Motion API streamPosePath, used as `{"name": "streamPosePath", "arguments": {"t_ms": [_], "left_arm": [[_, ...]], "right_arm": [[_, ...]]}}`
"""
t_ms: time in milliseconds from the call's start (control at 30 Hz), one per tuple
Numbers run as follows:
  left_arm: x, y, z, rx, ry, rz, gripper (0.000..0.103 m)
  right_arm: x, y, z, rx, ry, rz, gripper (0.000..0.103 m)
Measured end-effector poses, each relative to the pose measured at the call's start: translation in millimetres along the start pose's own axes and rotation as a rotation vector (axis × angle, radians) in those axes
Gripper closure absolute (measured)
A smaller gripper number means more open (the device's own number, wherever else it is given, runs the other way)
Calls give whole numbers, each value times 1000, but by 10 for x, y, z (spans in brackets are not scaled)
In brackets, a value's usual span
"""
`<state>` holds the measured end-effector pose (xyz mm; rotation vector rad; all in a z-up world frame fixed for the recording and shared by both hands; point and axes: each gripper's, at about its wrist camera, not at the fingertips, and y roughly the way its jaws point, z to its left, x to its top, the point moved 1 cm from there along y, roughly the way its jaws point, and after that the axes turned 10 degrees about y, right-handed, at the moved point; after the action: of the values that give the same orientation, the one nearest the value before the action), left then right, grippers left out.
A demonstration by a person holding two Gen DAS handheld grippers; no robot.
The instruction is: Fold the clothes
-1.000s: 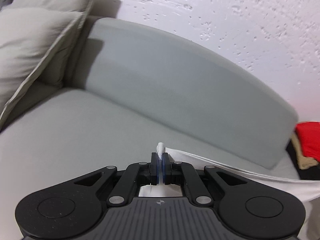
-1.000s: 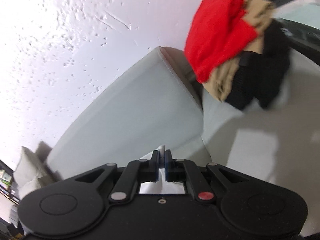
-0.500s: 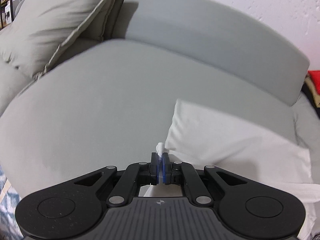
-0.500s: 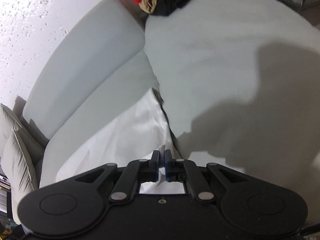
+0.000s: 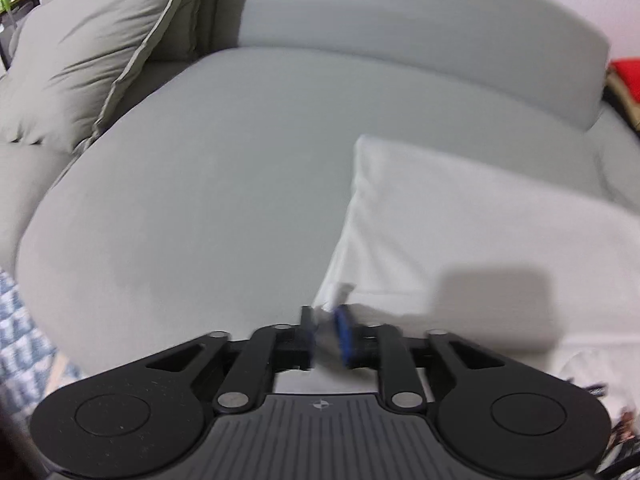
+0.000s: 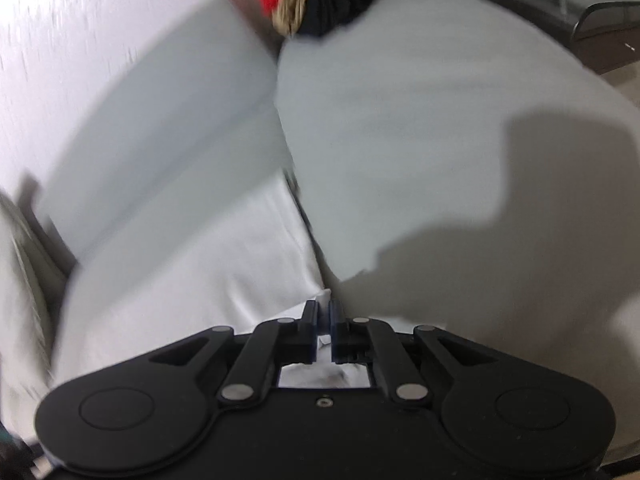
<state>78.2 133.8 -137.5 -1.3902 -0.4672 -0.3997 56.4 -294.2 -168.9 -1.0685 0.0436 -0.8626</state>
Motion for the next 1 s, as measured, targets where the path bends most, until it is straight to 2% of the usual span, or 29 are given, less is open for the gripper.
{"name": "streamPosePath", "arguments": {"t_ms": [33, 167, 200, 300, 400, 533, 667, 700, 767, 800, 867, 900, 1000], "left_arm": [[-20, -76, 18, 14, -4, -15, 69], [-92, -438, 23, 97, 49, -125, 68], [-89, -484, 1, 99, 68, -150, 68], [93, -333, -68, -4, 102, -160, 63], [298, -120, -384, -43, 197, -141, 62], [559, 187, -761, -89, 299, -111, 60], [653, 531, -1016, -93, 339, -24, 60], [623, 549, -1050, -116, 361, 2, 65], [495, 486, -1110, -203, 424, 59, 66], [419, 400, -1116, -251, 472, 81, 67], [215, 73, -964, -375, 547, 92, 71], [99, -99, -835, -421, 559, 72, 66], [-177, -472, -511, -416, 519, -1, 64]], "right_arm": [[-1, -51, -1, 6, -4, -5, 89], [13, -375, 62, 33, -40, -46, 58], [19, -452, 103, 39, -56, -54, 56], [75, -360, 268, 82, -85, 22, 55], [79, -33, 497, 85, -111, 153, 53], [154, 379, 740, 20, -148, 218, 52], [265, 686, 805, -56, -144, 252, 52], [249, 750, 815, -78, -142, 267, 52], [183, 838, 783, -117, -151, 342, 50], [135, 782, 773, -125, -180, 368, 50], [14, 514, 689, -85, -204, 466, 50], [-48, 370, 641, -61, -213, 519, 51], [-192, -182, 443, 1, -227, 514, 50]]}}
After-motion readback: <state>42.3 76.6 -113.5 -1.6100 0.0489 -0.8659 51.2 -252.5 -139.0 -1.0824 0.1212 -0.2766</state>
